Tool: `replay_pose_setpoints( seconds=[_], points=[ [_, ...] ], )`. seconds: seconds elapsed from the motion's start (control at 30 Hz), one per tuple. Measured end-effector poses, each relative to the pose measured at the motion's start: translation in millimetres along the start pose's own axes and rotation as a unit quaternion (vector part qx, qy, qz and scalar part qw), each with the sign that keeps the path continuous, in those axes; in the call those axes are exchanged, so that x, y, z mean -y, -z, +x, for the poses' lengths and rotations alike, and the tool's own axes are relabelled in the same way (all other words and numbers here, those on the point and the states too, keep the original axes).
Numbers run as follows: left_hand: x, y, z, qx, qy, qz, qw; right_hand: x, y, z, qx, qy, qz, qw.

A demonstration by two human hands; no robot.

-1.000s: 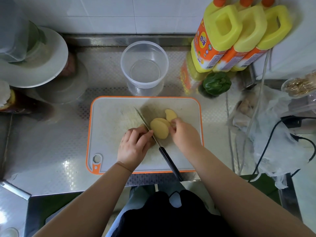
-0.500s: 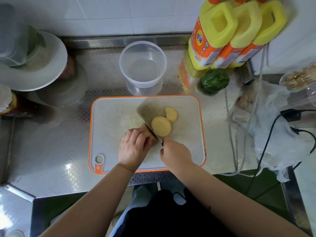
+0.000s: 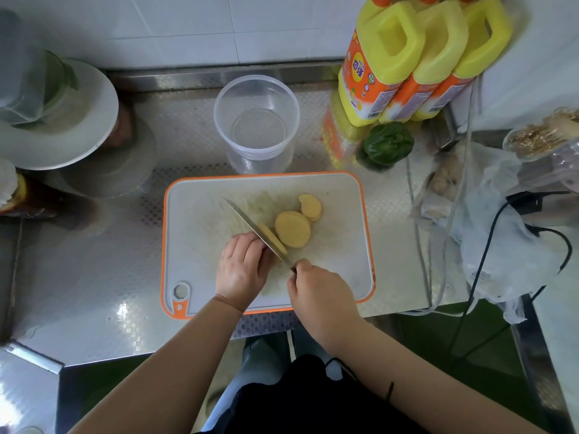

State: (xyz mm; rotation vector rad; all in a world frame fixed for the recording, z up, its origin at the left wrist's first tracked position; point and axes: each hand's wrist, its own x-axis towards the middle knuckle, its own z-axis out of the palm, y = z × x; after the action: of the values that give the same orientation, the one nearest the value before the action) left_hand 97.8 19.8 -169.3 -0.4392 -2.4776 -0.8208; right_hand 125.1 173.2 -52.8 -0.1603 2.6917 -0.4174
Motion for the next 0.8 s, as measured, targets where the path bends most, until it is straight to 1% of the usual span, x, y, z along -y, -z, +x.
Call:
replay_pose_setpoints(
  seconds=[0.27, 0.4, 0.67, 0.8],
  points=[
    [-1.6, -1.1, 1.0, -0.010, 0.001, -0.010, 1.000, 6.3, 1.2, -0.7, 0.012, -0.015, -0.019, 1.000],
    [-2.5, -1.1, 1.2, -0.009, 0.002, -0.011, 1.000, 10.7, 2.1, -1.4, 0.005, -0.024, -0.027, 0.999],
    [-0.3, -2.2, -0.4, -0.005, 0.005, -0.014, 1.000, 9.8, 0.9, 5.0, 0.044, -0.028, -0.030, 0.998],
    [0.3, -3.4, -1.1, -0.002, 0.008, -0.018, 1.000, 9.2, -4.7, 15.0, 0.050, -0.032, -0.039, 0.997]
  ],
)
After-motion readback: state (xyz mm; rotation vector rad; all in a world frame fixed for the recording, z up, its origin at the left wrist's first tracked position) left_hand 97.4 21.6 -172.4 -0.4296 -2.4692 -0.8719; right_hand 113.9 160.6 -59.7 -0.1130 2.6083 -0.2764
